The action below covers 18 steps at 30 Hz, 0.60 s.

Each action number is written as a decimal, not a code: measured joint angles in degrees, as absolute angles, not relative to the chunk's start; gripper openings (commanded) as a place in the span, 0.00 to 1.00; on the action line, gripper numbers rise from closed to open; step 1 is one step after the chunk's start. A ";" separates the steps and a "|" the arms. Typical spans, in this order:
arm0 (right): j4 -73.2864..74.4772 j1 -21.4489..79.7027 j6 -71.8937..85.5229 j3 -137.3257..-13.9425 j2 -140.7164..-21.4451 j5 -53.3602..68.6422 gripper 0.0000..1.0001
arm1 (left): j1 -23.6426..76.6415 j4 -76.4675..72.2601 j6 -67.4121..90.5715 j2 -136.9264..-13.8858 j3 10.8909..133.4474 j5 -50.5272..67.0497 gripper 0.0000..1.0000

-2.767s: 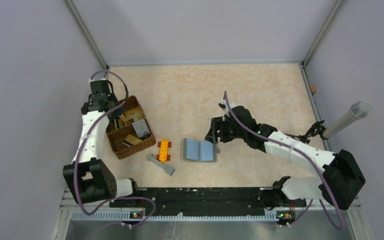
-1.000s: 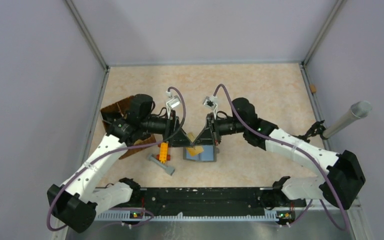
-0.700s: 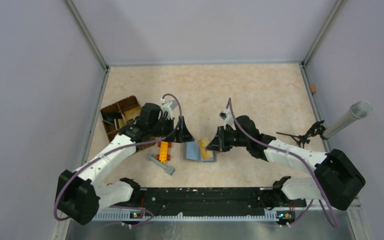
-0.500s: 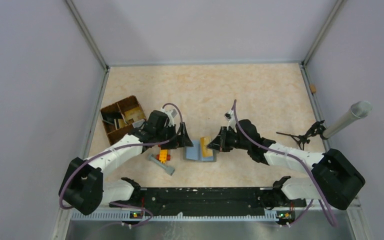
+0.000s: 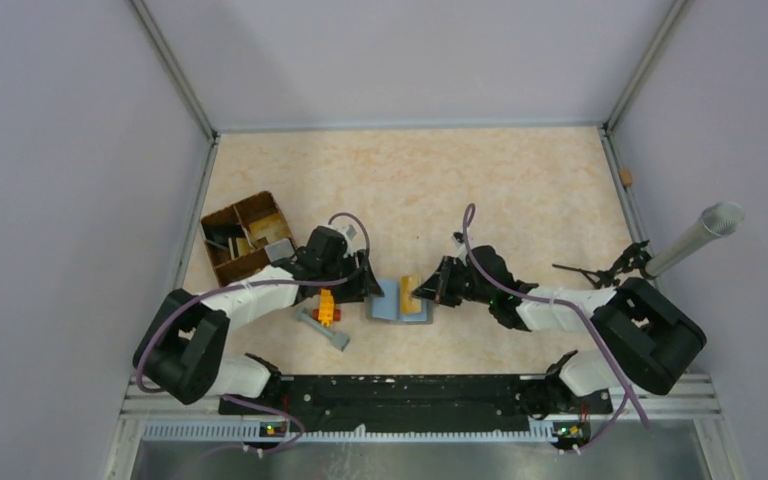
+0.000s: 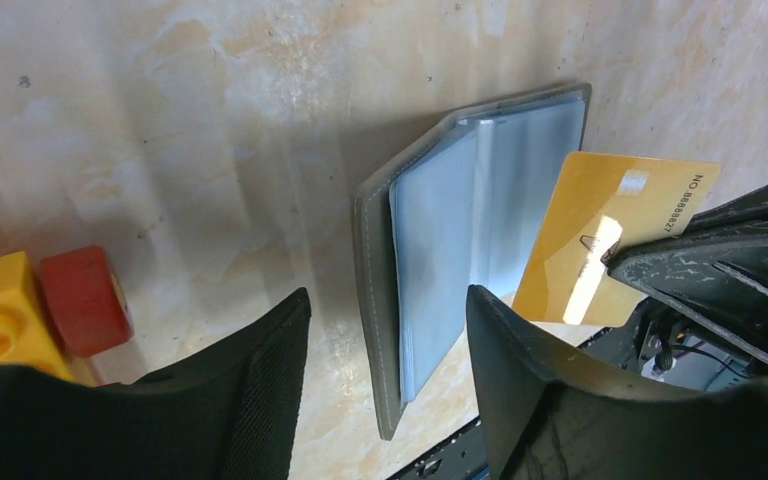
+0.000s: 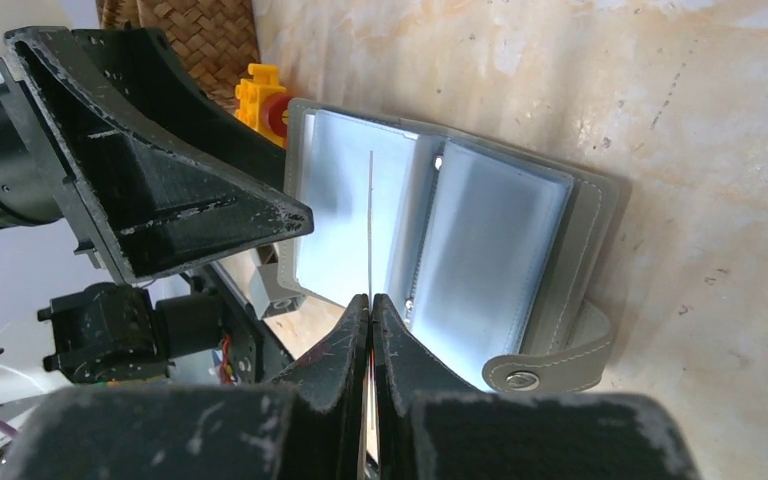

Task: Put the credit cards into the card holder
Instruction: Insert the credit card into the card holder.

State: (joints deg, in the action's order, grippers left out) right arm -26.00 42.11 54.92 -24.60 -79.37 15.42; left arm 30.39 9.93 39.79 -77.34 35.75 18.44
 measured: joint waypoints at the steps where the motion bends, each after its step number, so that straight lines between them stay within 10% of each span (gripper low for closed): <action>1: -26.63 42.09 55.35 -24.36 -79.61 15.38 0.00 | 30.46 9.45 40.07 -77.84 35.66 18.55 0.55; 9: -30.63 42.09 57.69 -23.92 -82.78 15.92 0.00 | 30.81 6.87 41.06 -80.97 34.41 18.61 0.28; 18: -34.59 42.09 59.24 -23.11 -86.56 17.67 0.00 | 30.85 6.44 41.01 -81.17 34.37 18.52 0.22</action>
State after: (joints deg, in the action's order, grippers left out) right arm -34.59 42.09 59.24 -23.11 -86.56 17.67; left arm 30.85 6.44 41.01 -81.17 34.37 18.52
